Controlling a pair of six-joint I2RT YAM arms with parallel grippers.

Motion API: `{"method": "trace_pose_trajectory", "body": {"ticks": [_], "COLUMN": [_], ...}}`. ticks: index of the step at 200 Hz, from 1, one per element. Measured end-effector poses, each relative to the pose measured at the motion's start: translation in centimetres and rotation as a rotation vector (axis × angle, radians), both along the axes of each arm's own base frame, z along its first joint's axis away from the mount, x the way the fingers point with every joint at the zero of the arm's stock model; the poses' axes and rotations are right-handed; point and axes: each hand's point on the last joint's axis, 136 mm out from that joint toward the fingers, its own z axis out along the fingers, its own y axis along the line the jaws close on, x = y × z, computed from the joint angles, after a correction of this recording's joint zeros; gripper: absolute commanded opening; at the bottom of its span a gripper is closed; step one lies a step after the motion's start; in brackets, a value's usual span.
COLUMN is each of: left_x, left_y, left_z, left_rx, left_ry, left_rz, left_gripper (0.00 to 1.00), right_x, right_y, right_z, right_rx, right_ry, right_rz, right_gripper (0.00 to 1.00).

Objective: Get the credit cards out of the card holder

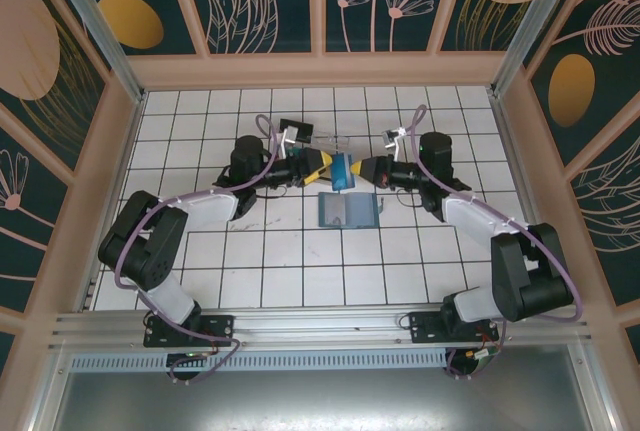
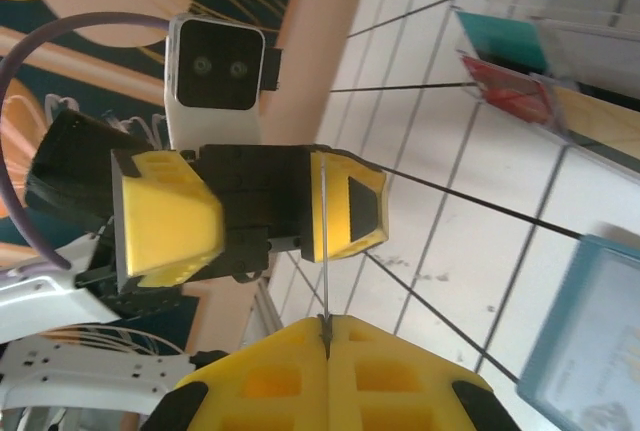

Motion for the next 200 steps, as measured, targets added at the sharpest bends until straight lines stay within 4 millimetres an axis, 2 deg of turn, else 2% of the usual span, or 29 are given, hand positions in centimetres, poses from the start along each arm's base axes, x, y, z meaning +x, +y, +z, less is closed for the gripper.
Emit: {"method": "trace_pose_trajectory", "body": {"ticks": [20, 42, 62, 84, 109, 134, 153, 170, 176, 186, 200], "left_x": [-0.4, -0.3, -0.4, -0.3, -0.1, 0.4, 0.7, 0.9, 0.9, 1.1, 1.2], "left_y": [-0.3, -0.6, -0.7, -0.7, -0.7, -0.6, -0.4, -0.2, -0.1, 0.0, 0.2], "left_z": [1.8, 1.6, 1.1, 1.7, 2.3, 2.5, 3.1, 4.0, 4.3, 4.5, 4.5], "left_rx": [-0.070, -0.090, -0.090, -0.101, -0.116, -0.121, -0.130, -0.143, -0.146, -0.150, -0.142], "left_ry": [-0.038, -0.027, -0.005, -0.025, -0.039, -0.040, -0.044, -0.058, -0.061, -0.062, -0.057], "left_rz": [-0.035, -0.053, -0.062, -0.067, -0.057, -0.030, -0.005, 0.020, 0.028, 0.042, 0.067], "left_gripper": [0.47, 0.37, 0.20, 0.00, 0.00, 0.00, 0.00, 0.00, 0.00, 0.18, 0.55], "right_x": [-0.1, -0.2, -0.3, -0.2, 0.2, -0.1, -0.1, 0.0, 0.1, 0.2, 0.4], "right_y": [0.3, 0.5, 0.6, 0.6, 0.7, 1.7, 2.1, 2.0, 2.0, 2.0, 2.1], "right_z": [1.1, 1.9, 2.2, 2.2, 2.2, 2.7, 3.1, 3.2, 3.4, 3.7, 3.9], "right_rx": [0.041, 0.074, 0.092, 0.098, 0.111, 0.129, 0.148, 0.160, 0.162, 0.167, 0.146], "right_ry": [-0.008, -0.013, -0.009, 0.011, 0.045, 0.049, 0.058, 0.064, 0.058, 0.050, 0.032], "right_rz": [0.024, 0.041, 0.054, 0.051, 0.032, 0.032, 0.018, -0.002, -0.006, -0.014, -0.025], "right_gripper": [0.00, 0.00, 0.00, 0.00, 0.23, 0.30, 0.20, 0.01, 0.00, 0.00, 0.00]}}
